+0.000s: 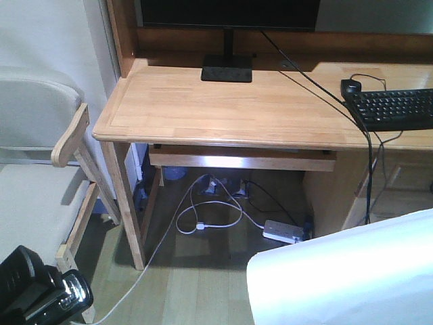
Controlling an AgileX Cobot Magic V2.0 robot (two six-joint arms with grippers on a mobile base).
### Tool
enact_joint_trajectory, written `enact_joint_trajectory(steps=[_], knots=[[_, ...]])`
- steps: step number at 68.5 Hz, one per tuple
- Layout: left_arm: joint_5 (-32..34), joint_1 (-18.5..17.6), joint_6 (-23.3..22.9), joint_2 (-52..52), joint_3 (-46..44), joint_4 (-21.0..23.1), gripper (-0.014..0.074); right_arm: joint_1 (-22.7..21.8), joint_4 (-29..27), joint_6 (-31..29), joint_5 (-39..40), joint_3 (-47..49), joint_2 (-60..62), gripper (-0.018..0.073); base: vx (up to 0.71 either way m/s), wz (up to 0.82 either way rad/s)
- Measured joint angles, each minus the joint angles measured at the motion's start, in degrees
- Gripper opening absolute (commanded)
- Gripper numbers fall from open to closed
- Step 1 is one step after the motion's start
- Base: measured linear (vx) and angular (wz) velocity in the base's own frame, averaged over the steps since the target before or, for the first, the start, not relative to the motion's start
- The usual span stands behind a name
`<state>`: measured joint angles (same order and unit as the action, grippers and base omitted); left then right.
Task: Grab stapler and paper to desk for stapling
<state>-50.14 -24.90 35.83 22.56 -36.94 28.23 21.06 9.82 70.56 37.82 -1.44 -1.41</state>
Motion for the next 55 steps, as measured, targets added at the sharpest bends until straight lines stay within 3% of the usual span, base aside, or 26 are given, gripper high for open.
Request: enact_joint_trajectory(steps=[55], knots=[[0.00,0.00,0.00,0.00,0.00,0.00,-0.0006,0.00,0.00,0.00,0.00,0.00,0.00,-0.0002,0.19,-0.07]])
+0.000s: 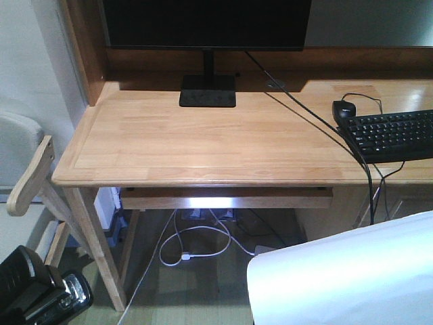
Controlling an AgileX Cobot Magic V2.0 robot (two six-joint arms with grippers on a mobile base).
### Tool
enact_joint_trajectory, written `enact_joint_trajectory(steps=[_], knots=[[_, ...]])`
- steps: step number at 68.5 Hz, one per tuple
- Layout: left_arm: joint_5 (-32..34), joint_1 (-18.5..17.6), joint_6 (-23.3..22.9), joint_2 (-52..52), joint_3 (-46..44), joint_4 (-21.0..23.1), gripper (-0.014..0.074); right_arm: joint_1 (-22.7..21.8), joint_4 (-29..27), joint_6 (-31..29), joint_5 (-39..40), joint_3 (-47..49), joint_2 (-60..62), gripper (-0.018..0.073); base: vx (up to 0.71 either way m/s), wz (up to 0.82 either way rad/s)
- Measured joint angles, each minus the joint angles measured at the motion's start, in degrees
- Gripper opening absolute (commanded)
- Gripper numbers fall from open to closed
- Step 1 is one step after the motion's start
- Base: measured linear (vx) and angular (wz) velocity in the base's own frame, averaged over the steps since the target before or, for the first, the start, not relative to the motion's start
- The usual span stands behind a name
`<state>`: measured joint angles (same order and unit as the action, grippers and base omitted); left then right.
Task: Grab stapler and paper to desk for stapling
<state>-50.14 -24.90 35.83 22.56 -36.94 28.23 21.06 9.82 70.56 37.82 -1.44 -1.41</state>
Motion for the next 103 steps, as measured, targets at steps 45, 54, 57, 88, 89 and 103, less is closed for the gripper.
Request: enact_joint_trajectory(steps=[45,54,57,88,89,103], knots=[[0.00,0.00,0.00,0.00,0.00,0.00,-0.0006,0.00,0.00,0.00,0.00,0.00,0.00,-0.0002,0.15,-0.01],[0.00,0.00,0.00,0.00,0.00,0.00,-0.0006,0.00,0.00,0.00,0.00,0.00,0.00,-0.0002,0.14,0.02],[0.00,0.00,0.00,0.00,0.00,0.00,-0.0006,0.00,0.00,0.00,0.00,0.00,0.00,-0.0002,0.13,0.03],[0.00,0.00,0.00,0.00,0.00,0.00,-0.0006,0.00,0.00,0.00,0.00,0.00,0.00,-0.0002,0.11,0.02],[0.00,0.00,0.00,0.00,0.00,0.00,-0.0006,0.00,0.00,0.00,0.00,0.00,0.00,-0.0002,0.10,0.01],[0.00,0.00,0.00,0.00,0.00,0.00,-0.0006,0.00,0.00,0.00,0.00,0.00,0.00,-0.0002,0.10,0.02]])
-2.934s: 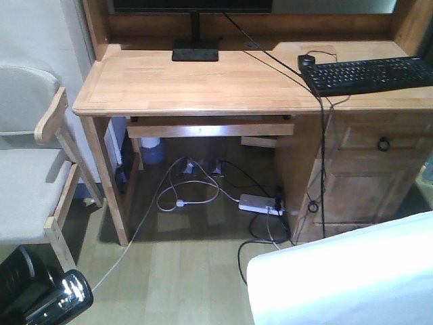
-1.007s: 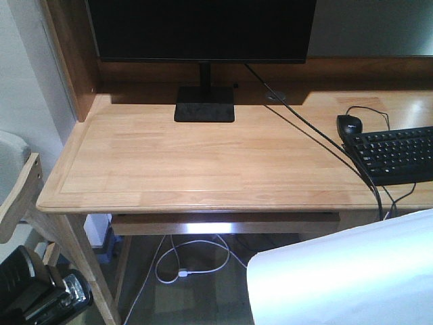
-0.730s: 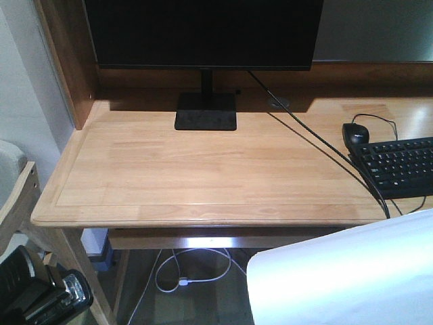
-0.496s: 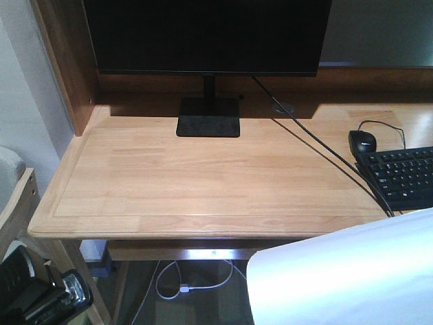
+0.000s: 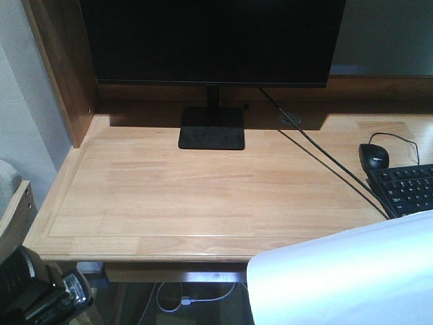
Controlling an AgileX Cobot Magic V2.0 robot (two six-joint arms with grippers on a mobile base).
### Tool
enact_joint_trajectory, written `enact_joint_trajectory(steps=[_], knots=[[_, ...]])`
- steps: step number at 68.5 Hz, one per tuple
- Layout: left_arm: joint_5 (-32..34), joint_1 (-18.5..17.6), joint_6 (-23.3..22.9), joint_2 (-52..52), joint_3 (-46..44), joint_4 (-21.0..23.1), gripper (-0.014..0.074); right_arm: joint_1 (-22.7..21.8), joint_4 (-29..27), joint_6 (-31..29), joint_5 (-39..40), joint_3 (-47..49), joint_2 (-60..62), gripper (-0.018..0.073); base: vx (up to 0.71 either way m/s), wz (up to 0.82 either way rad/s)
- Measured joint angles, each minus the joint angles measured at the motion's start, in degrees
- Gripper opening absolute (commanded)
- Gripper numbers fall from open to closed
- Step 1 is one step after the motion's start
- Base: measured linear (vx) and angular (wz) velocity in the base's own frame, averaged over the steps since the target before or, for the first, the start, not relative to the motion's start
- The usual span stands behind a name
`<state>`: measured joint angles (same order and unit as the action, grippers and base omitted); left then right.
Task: Grab stapler and paper to desk for stapling
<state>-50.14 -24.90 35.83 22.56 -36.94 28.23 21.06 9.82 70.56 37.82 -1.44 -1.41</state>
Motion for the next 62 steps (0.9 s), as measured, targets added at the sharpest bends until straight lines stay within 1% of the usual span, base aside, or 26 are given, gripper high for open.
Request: enact_joint_trajectory(steps=[62], knots=[[0.00,0.00,0.00,0.00,0.00,0.00,-0.0006,0.00,0.00,0.00,0.00,0.00,0.00,-0.0002,0.04,0.00]])
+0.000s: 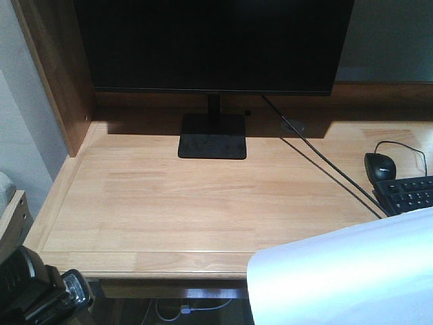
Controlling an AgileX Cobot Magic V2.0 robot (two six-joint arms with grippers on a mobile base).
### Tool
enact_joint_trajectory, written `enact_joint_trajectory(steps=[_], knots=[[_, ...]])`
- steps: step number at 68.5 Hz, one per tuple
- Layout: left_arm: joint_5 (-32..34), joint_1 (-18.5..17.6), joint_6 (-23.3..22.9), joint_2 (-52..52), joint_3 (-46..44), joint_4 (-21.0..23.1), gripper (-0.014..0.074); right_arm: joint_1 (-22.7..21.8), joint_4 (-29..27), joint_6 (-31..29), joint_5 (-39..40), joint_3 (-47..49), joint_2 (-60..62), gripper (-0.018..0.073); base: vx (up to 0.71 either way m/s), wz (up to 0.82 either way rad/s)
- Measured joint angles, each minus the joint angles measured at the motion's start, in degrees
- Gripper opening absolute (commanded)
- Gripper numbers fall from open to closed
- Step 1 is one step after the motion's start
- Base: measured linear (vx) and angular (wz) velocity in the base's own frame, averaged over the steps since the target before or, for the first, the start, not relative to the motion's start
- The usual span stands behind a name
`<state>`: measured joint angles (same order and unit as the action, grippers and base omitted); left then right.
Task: Grab stapler and paper to desk for stapling
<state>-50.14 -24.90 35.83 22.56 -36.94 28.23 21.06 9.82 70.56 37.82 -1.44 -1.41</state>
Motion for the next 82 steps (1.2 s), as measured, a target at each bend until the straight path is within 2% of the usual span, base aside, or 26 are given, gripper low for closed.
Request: enact_joint_trajectory(steps=[44,56,62,70,82], knots=[[0.57,0.00,-0.66,0.00,0.00,0.00,-0.0006,0.00,0.00,0.00,0.00,0.00,0.00,-0.0002,0.00,0.00],[6.76,0.00,-1.51,0.96,-0.29,0.00,-0.0006,0.00,0.00,0.00,0.00,0.00,0.00,-0.0002,0.00,0.00],[8.25,0.00,-4.03,5.17,-2.84,0.00,-0.0006,0.00,0.00,0.00,0.00,0.00,0.00,-0.0002,0.00,0.00],[6.43,0.00,-7.31,14.32,-8.55,-0.73,-0.0006,0.00,0.00,0.00,0.00,0.00,0.00,-0.0002,0.00,0.00],[3.45,0.00,-8.53,29.37,-17.80,-4.80,-0.0006,0.00,0.00,0.00,0.00,0.00,0.00,-0.0002,0.00,0.00]])
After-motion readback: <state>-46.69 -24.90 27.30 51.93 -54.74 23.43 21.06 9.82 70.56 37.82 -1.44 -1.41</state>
